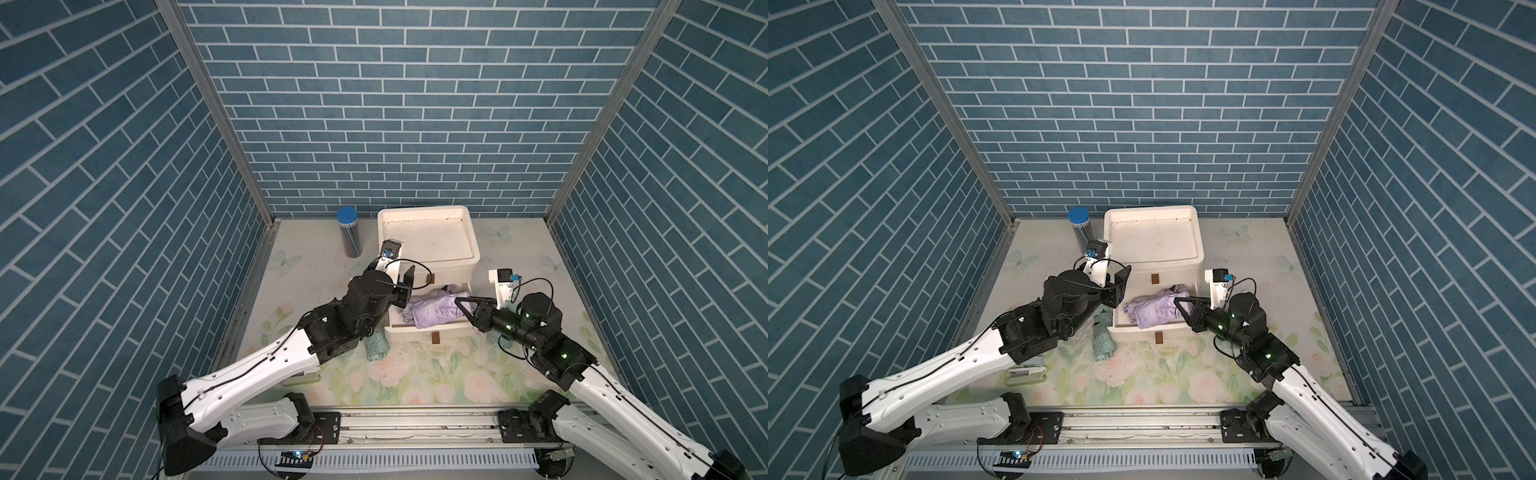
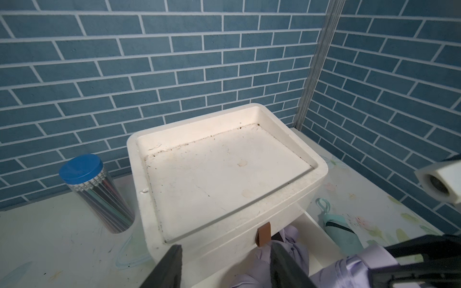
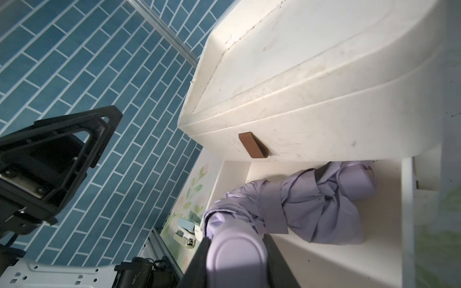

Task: Place the umbrella in the drawer by color
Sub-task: Place the umbrella in the drawer.

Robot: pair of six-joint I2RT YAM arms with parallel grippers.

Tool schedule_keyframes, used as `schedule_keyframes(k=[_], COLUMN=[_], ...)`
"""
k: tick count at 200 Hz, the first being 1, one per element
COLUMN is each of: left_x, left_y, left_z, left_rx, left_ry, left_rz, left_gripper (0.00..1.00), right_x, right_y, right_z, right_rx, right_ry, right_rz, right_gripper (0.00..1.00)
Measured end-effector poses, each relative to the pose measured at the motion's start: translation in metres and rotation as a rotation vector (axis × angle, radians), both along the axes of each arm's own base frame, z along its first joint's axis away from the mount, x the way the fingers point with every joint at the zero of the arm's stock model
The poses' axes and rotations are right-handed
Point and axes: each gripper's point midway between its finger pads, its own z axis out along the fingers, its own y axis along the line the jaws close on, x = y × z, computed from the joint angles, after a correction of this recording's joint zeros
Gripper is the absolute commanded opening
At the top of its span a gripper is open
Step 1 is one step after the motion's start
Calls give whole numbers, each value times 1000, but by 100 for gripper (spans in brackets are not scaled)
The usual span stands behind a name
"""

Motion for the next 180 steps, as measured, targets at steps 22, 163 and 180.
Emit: schedule_keyframes(k=[22, 163, 180], left_x=[-2, -1, -1], left_y=[7, 14, 16], left_z=[9, -3, -5], left_rx=[-40, -82, -78], left_ry=[-9, 28, 28], left_rz=[17, 63, 72], left_gripper=[62, 59, 60], right_x=[6, 24, 15], right_y=[-1, 3, 10], right_z=[-7, -17, -10], right_rx=[8, 23, 28], right_ry=[0, -105, -109], right_rz=[-30, -97, -68], right_gripper=[0, 0, 0])
